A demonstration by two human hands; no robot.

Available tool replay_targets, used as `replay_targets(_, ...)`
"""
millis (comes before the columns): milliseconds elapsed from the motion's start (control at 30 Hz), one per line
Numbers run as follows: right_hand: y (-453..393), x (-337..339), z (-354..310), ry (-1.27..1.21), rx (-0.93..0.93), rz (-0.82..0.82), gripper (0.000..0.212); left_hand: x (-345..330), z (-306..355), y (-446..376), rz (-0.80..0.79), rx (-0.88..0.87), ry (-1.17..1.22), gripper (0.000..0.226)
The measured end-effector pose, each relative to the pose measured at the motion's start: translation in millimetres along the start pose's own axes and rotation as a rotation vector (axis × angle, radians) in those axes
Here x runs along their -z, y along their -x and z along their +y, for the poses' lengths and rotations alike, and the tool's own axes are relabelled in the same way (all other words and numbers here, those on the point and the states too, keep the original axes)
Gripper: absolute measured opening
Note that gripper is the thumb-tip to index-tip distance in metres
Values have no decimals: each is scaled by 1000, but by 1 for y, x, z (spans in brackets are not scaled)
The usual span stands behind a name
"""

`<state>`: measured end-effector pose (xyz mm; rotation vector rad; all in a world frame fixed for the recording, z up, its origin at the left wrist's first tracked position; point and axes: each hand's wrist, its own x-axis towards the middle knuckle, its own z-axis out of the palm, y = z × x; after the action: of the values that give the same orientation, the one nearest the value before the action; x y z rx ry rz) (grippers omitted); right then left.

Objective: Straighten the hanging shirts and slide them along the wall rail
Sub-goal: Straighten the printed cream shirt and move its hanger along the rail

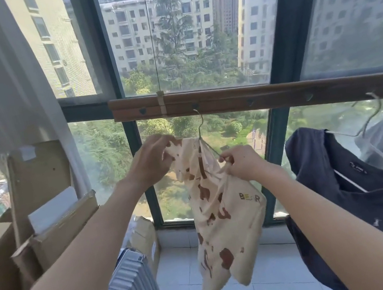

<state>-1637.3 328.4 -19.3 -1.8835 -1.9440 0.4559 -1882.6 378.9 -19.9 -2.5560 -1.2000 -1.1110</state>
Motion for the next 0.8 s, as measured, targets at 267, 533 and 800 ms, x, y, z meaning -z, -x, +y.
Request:
replay_targets(267, -17, 15, 24, -42, 95, 26, 32, -26, 0, -29, -146, 61, -50, 36)
replay_targets(533, -21, 18, 35, -84, 136, -18, 30, -37, -7, -47, -127, 61, -71, 15)
replay_targets(800, -16, 32, 34, -84, 57, -2, 26, -38, -14, -67, -217, -38, -35, 20)
